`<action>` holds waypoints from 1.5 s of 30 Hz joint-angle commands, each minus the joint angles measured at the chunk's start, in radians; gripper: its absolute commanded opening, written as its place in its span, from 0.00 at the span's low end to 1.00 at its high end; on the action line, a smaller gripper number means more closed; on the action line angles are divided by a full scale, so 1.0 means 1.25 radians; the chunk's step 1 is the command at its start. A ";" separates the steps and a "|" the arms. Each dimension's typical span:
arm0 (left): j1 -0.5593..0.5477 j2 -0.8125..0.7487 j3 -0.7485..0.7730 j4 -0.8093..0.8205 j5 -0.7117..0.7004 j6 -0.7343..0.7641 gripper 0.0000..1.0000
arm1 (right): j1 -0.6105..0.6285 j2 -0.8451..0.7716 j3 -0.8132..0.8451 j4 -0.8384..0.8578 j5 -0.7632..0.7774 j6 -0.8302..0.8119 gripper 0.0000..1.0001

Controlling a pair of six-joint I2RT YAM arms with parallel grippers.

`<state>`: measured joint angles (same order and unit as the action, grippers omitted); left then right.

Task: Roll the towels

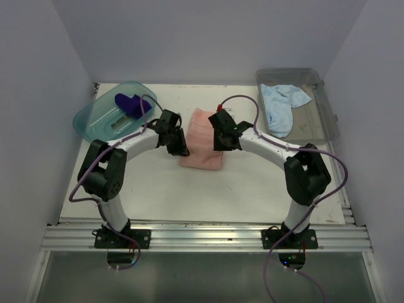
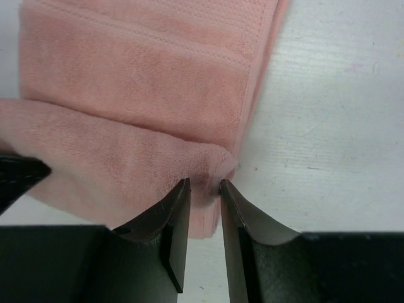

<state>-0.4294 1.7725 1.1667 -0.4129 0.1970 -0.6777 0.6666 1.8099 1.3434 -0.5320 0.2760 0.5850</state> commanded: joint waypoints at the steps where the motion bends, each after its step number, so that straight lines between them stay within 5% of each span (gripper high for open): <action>1: 0.006 0.031 0.034 0.043 0.017 0.001 0.21 | 0.007 -0.051 0.040 -0.015 -0.024 -0.016 0.29; 9: 0.006 0.068 0.085 0.010 -0.012 0.014 0.21 | 0.030 -0.028 0.052 0.003 -0.059 -0.009 0.28; 16: 0.006 0.104 0.108 -0.005 -0.012 0.022 0.20 | 0.028 0.016 0.114 -0.064 0.040 -0.007 0.29; 20: 0.006 0.107 0.107 -0.017 -0.023 0.032 0.20 | 0.030 -0.068 0.050 -0.043 0.099 0.015 0.46; 22: 0.006 0.111 0.105 -0.018 -0.024 0.035 0.20 | 0.030 -0.122 0.013 -0.031 0.113 0.027 0.47; 33: 0.006 0.106 0.104 -0.026 -0.023 0.044 0.20 | 0.050 -0.009 0.073 0.011 -0.037 -0.051 0.24; 45: 0.007 0.093 0.058 -0.026 -0.014 0.084 0.22 | 0.015 0.127 -0.001 0.072 -0.032 -0.054 0.22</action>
<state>-0.4274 1.8969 1.2766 -0.4328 0.2001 -0.6235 0.6914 1.9678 1.3926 -0.4606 0.2455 0.5297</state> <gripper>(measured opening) 0.215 0.223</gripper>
